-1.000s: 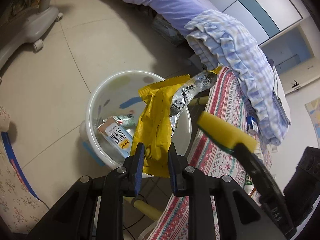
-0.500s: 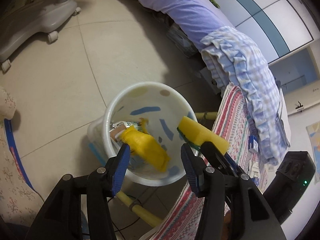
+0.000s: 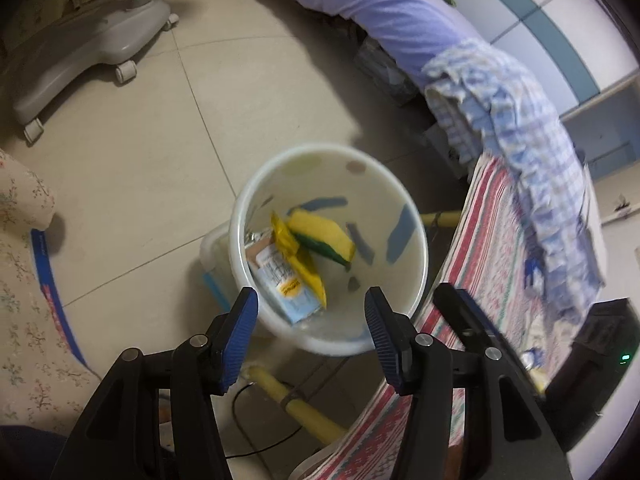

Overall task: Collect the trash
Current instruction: 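Carry the wrapper and sponge to the white bin and open both tools over it, then move both open tools back to the trash pile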

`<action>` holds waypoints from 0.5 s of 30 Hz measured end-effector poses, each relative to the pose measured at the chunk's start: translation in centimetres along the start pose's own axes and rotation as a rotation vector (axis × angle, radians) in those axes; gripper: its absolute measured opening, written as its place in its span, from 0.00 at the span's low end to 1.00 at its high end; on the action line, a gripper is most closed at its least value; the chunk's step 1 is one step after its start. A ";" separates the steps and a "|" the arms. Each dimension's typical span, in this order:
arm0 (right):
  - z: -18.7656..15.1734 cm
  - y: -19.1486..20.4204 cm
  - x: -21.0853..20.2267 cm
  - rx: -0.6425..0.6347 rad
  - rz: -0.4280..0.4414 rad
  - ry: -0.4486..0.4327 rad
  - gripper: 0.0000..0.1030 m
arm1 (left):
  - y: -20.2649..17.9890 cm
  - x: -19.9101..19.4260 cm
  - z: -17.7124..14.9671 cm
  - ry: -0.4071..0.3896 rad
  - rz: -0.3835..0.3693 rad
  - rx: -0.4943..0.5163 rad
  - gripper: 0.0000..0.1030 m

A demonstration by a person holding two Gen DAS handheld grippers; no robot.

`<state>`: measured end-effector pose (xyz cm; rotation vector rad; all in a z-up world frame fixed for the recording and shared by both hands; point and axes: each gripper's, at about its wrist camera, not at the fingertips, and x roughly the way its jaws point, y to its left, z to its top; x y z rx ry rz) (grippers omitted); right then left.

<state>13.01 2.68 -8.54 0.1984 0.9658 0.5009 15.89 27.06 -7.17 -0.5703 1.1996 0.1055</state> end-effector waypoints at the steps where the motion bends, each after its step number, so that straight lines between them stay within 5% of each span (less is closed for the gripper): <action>1: -0.2 -0.3 -0.6 0.004 -0.002 -0.001 0.53 | -0.4 0.0 -0.4 0.002 0.006 0.017 0.57; 15: -1.4 -6.5 -13.8 0.052 -0.069 -0.073 0.53 | -8.0 -3.2 -8.4 -0.024 0.017 0.237 0.57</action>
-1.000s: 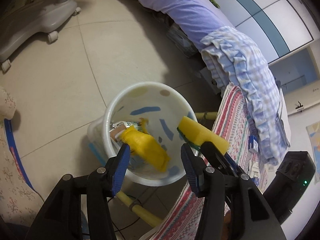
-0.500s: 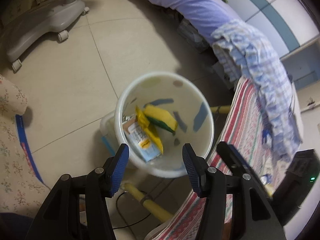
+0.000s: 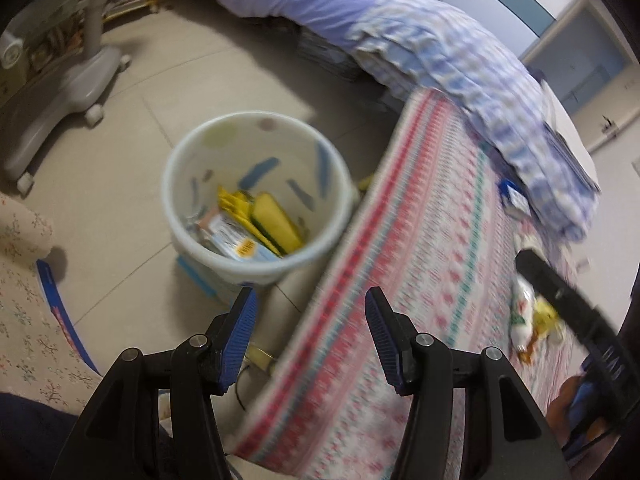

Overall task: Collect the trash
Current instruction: 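Move both open tools back to the trash pile, then grasp the second white AD bottle with the left tool while the right tool grasps the crumpled tissue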

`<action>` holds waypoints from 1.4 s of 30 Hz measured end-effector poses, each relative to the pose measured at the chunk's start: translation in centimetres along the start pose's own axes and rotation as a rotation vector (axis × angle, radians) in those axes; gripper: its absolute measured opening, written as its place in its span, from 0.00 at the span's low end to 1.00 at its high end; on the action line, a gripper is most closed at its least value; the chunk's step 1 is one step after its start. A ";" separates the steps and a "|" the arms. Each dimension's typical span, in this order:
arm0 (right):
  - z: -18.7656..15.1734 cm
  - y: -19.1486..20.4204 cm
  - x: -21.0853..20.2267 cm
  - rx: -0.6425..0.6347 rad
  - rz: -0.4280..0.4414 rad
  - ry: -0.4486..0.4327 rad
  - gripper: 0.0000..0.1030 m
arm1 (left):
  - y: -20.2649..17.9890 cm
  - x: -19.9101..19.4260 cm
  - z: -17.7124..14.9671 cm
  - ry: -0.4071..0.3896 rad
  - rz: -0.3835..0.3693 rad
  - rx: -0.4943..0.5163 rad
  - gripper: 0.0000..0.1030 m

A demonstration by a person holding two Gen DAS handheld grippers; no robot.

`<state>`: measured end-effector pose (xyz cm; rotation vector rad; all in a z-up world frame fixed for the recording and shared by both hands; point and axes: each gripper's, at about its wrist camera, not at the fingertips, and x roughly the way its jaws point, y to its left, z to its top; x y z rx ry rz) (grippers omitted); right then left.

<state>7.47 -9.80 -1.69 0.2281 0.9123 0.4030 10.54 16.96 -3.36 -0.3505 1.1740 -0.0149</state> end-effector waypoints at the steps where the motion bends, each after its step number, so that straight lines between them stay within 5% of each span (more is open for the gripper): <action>1: 0.0 -0.7 -1.1 0.001 -0.001 0.000 0.53 | -0.6 -0.3 -0.4 -0.002 -0.002 0.007 0.57; 7: -0.1 -5.8 -8.3 0.005 -0.087 -0.056 0.58 | -6.2 -1.5 -4.0 0.026 -0.077 0.034 0.64; 14: -1.9 -16.5 -14.1 0.258 -0.111 -0.142 0.59 | -15.4 -0.7 -7.2 0.086 -0.132 0.166 0.64; 23: -3.8 -26.6 -17.6 0.439 -0.282 -0.120 0.59 | -26.7 7.2 -7.7 0.141 -0.144 0.246 0.64; 33: -4.6 -35.5 -18.8 0.635 -0.357 -0.075 0.59 | -30.4 13.9 -6.6 0.168 -0.075 0.275 0.63; 36: -4.7 -36.4 -17.4 0.639 -0.373 -0.023 0.59 | -30.4 14.8 -6.6 0.177 -0.092 0.292 0.41; 42: -5.3 -37.4 -14.7 0.672 -0.376 0.039 0.59 | -29.6 14.0 -6.1 0.143 -0.117 0.287 0.40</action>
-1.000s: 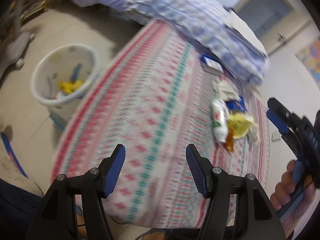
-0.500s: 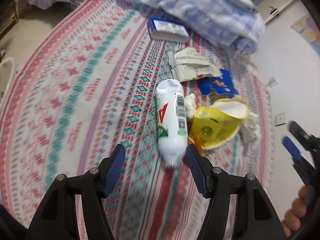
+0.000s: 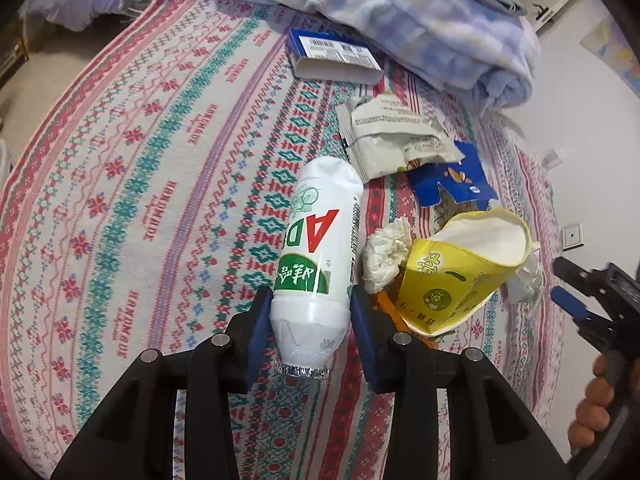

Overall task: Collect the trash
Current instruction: 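Grasp the second white AD bottle with the left tool while the right tool grasps the crumpled tissue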

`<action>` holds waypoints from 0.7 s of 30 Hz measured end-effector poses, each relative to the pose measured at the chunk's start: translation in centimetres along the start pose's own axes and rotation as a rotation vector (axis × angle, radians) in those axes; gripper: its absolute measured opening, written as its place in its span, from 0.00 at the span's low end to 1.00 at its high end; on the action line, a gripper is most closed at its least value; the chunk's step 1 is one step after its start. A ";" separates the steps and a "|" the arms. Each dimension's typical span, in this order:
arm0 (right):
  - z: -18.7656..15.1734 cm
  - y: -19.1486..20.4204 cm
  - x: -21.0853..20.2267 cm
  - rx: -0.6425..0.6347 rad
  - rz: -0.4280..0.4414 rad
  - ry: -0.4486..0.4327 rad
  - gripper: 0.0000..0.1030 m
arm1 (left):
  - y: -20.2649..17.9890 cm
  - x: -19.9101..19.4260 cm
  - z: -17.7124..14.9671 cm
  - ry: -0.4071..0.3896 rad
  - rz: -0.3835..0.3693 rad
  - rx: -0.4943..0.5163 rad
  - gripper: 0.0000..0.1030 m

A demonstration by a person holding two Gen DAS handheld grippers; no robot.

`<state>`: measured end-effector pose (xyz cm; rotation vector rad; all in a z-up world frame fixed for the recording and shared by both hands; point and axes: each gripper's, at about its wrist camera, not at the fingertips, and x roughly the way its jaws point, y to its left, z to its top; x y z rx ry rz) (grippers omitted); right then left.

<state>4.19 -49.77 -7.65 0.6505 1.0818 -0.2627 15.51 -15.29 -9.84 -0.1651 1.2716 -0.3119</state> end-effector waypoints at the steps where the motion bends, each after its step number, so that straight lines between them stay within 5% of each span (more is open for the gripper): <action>1: -0.1 0.0 0.3 0.003 -0.003 0.004 0.59 | 0.2 -0.5 -0.1 -0.008 -0.001 0.001 0.40; 9: -0.6 0.8 3.4 0.013 0.025 0.060 0.58 | 2.2 -4.2 -1.1 -0.045 -0.041 0.009 0.39; 10: -0.7 1.0 3.5 0.007 0.044 0.058 0.40 | 2.4 -4.6 -1.2 -0.046 -0.045 0.008 0.39; 11: -0.7 1.3 3.4 0.002 0.064 0.050 0.36 | 3.0 -5.0 -1.4 -0.046 -0.052 -0.001 0.39; 21: -2.1 7.4 -4.1 -0.127 0.077 -0.204 0.31 | 8.0 -11.1 -2.3 -0.116 -0.083 -0.024 0.39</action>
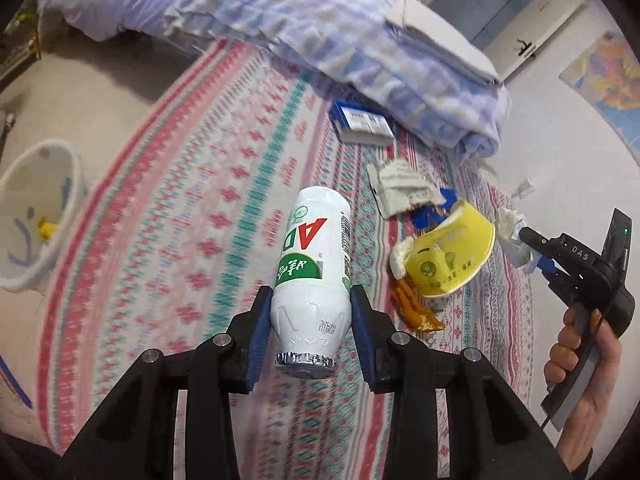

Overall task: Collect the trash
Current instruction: 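Grasp the second white AD bottle with the left tool while the right tool grasps the crumpled tissue, then carry the bottle and tissue to the white bin and open both tools over it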

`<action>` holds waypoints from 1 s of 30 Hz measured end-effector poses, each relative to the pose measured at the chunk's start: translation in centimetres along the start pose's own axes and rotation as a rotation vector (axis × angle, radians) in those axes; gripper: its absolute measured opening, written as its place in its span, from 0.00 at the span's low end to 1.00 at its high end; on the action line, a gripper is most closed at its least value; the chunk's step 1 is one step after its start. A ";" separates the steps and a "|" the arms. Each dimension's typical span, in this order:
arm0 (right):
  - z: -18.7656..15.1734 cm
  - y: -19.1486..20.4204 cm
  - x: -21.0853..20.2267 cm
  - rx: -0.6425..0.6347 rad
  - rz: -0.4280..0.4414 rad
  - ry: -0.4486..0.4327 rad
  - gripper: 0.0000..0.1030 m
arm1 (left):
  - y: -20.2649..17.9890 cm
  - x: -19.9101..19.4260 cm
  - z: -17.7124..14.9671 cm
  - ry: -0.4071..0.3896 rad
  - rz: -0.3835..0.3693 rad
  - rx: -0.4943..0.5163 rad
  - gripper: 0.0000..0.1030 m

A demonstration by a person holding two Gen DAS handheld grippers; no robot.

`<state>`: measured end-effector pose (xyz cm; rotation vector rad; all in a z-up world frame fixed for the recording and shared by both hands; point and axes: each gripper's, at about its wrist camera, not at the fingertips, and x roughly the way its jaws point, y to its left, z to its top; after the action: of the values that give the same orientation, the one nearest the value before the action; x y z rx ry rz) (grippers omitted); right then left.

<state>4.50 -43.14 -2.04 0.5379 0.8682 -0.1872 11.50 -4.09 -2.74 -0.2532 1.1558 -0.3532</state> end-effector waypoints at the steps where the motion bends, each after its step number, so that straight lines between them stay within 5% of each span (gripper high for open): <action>1: -0.2 0.5 -0.2 -0.007 0.003 -0.007 0.31 | 0.5 -0.6 0.0 -0.008 0.002 -0.003 0.39; 10: -1.2 4.1 -2.9 -0.034 0.034 -0.108 0.31 | 5.2 -4.2 0.3 -0.045 0.000 -0.053 0.39; 18: -3.9 10.2 -1.7 -0.170 0.093 -0.076 0.31 | 10.7 -7.6 0.0 -0.082 0.039 -0.087 0.39; 30: -9.7 19.5 2.0 -0.391 0.188 0.023 0.31 | 24.0 -9.7 -0.3 -0.138 0.055 -0.380 0.39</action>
<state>6.46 -21.35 -1.36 0.2535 0.8447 0.1597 11.10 21.73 -3.62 -0.5683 1.0851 -0.0628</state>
